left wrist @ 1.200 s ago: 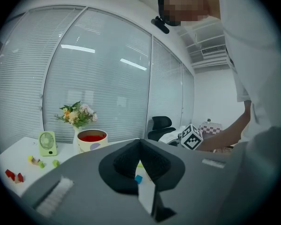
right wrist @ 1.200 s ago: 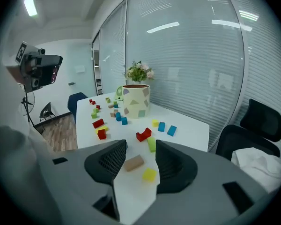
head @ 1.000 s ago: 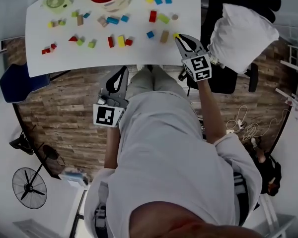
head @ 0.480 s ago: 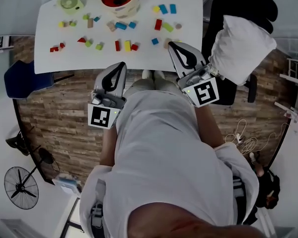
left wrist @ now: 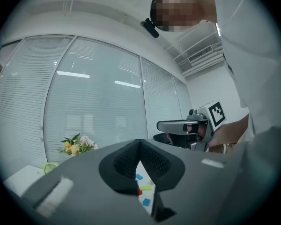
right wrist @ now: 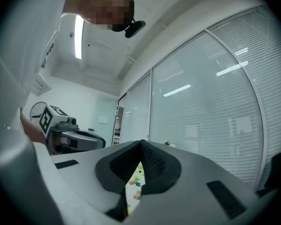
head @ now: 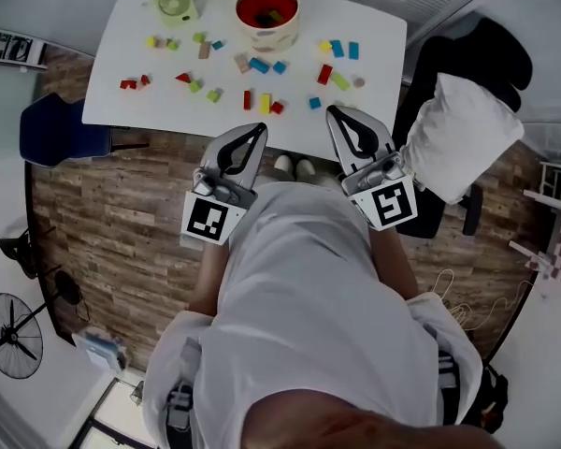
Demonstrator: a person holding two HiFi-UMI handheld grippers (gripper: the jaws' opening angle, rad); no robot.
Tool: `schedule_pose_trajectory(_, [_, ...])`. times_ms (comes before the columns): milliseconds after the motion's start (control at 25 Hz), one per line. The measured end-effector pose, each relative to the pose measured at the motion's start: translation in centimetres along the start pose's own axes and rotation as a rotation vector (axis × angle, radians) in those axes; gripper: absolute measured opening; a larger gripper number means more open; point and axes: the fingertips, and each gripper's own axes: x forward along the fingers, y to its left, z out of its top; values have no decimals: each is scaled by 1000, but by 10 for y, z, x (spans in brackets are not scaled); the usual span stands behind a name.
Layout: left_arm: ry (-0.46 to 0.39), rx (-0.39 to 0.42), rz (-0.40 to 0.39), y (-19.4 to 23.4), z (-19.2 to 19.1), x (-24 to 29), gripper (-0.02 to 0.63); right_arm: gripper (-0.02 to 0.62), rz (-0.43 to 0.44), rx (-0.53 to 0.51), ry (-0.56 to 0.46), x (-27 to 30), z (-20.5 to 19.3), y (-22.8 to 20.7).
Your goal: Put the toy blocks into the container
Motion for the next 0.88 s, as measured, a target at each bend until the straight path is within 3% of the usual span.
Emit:
schedule_pose_trajectory(320, [10,-41,56,4,-9,-16,-2,0,49,28,31,3,-7,13])
schedule_pose_trajectory(880, [75,-38,49,-6,-20,-18,-2,0,43,63,18,1,-12,8])
